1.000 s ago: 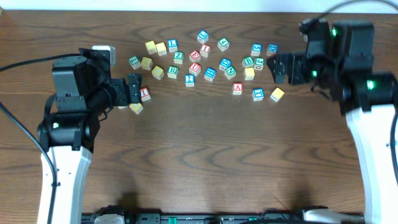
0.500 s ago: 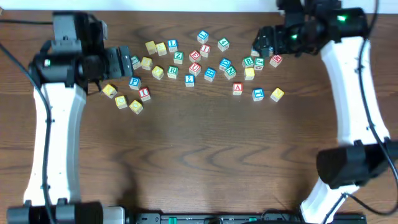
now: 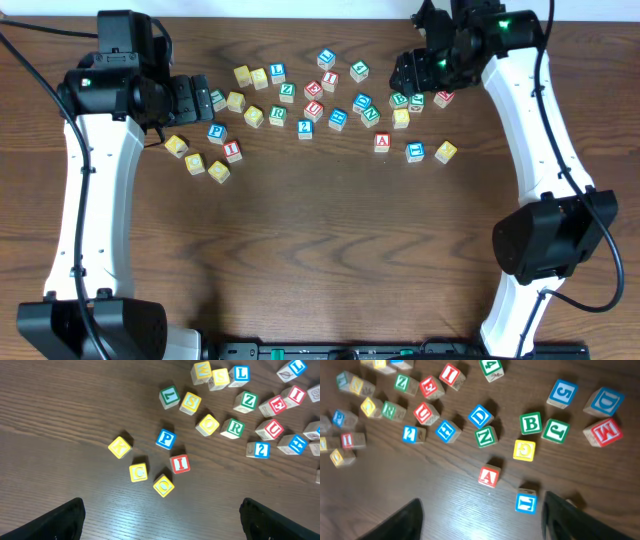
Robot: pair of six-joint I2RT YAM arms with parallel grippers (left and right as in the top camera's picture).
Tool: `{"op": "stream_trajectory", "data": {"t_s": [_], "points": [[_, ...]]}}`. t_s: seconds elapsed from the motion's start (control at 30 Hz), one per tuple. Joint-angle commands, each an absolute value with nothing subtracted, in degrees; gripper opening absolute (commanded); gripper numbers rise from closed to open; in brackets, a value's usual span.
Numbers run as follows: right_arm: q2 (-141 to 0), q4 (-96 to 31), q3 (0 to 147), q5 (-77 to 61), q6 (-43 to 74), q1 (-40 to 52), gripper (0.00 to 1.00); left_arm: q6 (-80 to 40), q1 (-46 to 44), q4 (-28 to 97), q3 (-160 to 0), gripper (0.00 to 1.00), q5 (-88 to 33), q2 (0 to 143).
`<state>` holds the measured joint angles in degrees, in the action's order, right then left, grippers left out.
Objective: Spell out AI2
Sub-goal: 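Reach the right gripper toward the red A block, then close the right gripper on the red A block and lift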
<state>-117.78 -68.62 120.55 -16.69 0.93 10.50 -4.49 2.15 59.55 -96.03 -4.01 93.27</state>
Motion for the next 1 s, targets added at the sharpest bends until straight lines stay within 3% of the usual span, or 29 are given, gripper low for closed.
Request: {"op": "stream_trajectory", "data": {"t_s": [0.0,0.17,0.33,0.67,0.97], "points": [[-118.4,-68.0,118.4,-10.3,10.1,13.9,0.71,-4.8,2.3,59.4,-97.4,0.97,-2.1,93.6],[-118.4,-64.9,111.5,1.6,20.1,18.9,0.73,-4.8,2.3,59.2,-97.4,0.97,-2.1,93.6],[-118.4,-61.3,105.2,3.5,23.8,20.7,0.66,-4.8,2.3,59.5,-97.4,0.97,-2.1,93.6],[-119.9,-53.8,100.0,3.3,23.1,20.7,0.47,-4.8,2.3,59.5,-97.4,0.98,-2.1,93.6],[-125.0,-53.1,100.0,3.0,23.1,20.6,0.47,-4.8,2.3,59.5,-97.4,0.97,-2.1,93.6]]}}
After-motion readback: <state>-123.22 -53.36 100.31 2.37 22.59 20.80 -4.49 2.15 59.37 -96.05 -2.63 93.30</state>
